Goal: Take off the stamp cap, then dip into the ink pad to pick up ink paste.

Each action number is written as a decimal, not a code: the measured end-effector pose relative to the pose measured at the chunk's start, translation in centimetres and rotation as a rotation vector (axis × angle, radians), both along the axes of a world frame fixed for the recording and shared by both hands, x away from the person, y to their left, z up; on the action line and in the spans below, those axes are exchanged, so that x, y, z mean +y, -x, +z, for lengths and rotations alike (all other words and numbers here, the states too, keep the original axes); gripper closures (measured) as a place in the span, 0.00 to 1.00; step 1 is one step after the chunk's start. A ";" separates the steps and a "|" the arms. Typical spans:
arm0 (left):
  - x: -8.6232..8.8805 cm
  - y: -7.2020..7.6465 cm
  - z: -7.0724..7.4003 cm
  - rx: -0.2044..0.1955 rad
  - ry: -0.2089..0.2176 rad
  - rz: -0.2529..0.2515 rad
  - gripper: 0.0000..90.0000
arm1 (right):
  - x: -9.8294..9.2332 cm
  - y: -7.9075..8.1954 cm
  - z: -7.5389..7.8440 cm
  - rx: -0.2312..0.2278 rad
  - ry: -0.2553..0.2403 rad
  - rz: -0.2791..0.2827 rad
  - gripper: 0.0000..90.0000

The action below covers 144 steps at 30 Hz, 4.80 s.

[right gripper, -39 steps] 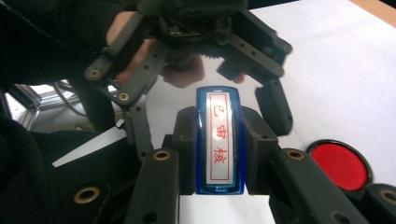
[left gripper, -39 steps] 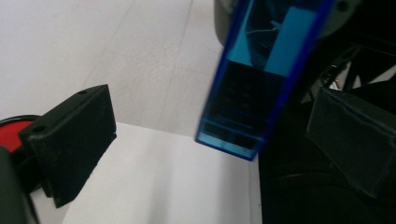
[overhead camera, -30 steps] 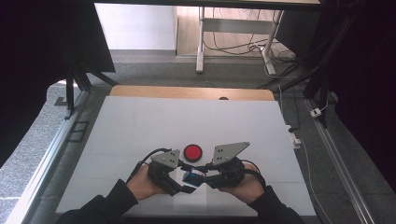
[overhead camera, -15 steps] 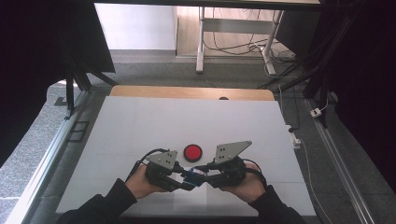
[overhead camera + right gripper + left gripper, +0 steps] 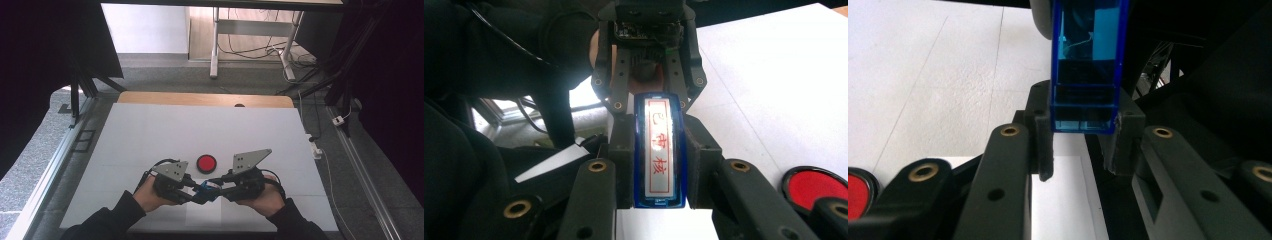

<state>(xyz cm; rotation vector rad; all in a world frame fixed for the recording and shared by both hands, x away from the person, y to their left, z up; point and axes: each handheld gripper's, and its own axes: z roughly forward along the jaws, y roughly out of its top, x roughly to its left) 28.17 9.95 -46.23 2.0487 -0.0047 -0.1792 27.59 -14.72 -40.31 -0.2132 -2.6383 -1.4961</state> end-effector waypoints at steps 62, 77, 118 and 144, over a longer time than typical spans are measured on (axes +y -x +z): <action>3.8 2.1 1.2 0.004 -0.150 0.368 0.76 | -1.1 0.4 0.6 -0.103 -0.012 -0.090 0.79; 7.4 4.5 1.5 0.023 -0.135 0.556 0.76 | -1.3 0.5 0.3 -0.128 0.009 -0.125 0.78; 14.9 9.6 -0.4 0.133 -0.130 0.856 0.76 | -1.3 -0.1 -0.4 -0.119 0.037 -0.232 0.79; 15.9 10.0 -1.2 0.170 -0.145 0.890 0.76 | -1.1 -1.1 -0.8 -0.113 0.053 -0.299 0.78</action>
